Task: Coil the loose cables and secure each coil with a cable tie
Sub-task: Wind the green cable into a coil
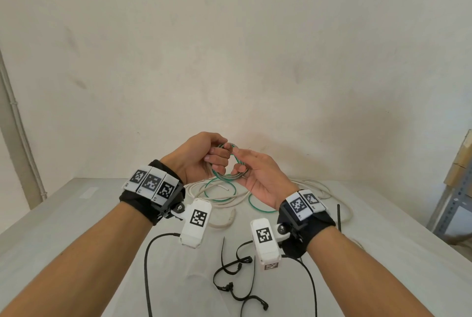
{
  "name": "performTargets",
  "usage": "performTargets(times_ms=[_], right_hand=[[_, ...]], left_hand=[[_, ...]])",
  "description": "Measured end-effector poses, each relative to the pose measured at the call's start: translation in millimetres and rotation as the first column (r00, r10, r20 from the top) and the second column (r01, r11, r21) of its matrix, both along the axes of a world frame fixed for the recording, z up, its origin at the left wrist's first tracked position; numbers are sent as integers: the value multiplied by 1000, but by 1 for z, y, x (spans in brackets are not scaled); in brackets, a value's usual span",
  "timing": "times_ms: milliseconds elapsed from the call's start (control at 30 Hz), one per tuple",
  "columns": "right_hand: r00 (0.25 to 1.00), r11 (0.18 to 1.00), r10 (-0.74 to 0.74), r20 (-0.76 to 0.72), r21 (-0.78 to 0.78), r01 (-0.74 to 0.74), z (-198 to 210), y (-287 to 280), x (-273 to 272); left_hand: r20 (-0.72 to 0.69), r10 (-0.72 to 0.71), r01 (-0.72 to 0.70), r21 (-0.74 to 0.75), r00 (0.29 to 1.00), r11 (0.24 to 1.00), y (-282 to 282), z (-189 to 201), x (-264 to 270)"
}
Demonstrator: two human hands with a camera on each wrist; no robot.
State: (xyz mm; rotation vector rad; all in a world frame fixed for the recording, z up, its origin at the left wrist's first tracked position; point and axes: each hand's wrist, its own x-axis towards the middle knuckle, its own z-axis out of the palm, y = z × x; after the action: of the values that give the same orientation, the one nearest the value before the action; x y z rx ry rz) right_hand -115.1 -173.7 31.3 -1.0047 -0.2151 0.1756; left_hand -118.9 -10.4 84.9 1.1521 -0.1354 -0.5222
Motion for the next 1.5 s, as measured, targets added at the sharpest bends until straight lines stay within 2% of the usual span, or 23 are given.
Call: performTargets(times_ms=[233,400,467,533,633,767,933,1067,1267,1500], right_hand=[[998,991,58,-12,118,-57,-6,-4,-3],[990,991,136,-26,-12,-137,-4,-4,-6],[987,989,145,-69,4,-145,-4,-3,-8],[991,994,107,-79,-12,-109,-4,-3,-9],[1000,989,-6,-7,-148,5,-4,-2,-11],[995,983,-99,-3,-155,97,-7,-4,-10],[1000,980,27,-8,-197,-28,-5,-13,-12],[999,962,49,2,-269,-47,-2,-11,-11],[996,936,81,24,-344,-68,0,-13,-13],[989,940,139,55,-321,-114,1,-20,-13]], left_hand=[[-16,-79,80,65,997,995,0,-1,-2],[5,-84,82,170,996,982,-1,-9,-2],[5,-77,74,186,997,980,-2,-11,-2],[8,-79,75,200,997,977,-4,-13,-1],[8,-101,97,231,995,968,-6,-17,-4],[-39,-101,108,218,994,970,-10,-20,-5],[-74,-130,145,251,989,957,-12,-21,-5],[-63,-191,201,321,980,925,-14,-20,-5],[-92,-217,230,157,972,961,-4,-25,4],[-54,-336,338,32,940,941,-1,-28,4]])
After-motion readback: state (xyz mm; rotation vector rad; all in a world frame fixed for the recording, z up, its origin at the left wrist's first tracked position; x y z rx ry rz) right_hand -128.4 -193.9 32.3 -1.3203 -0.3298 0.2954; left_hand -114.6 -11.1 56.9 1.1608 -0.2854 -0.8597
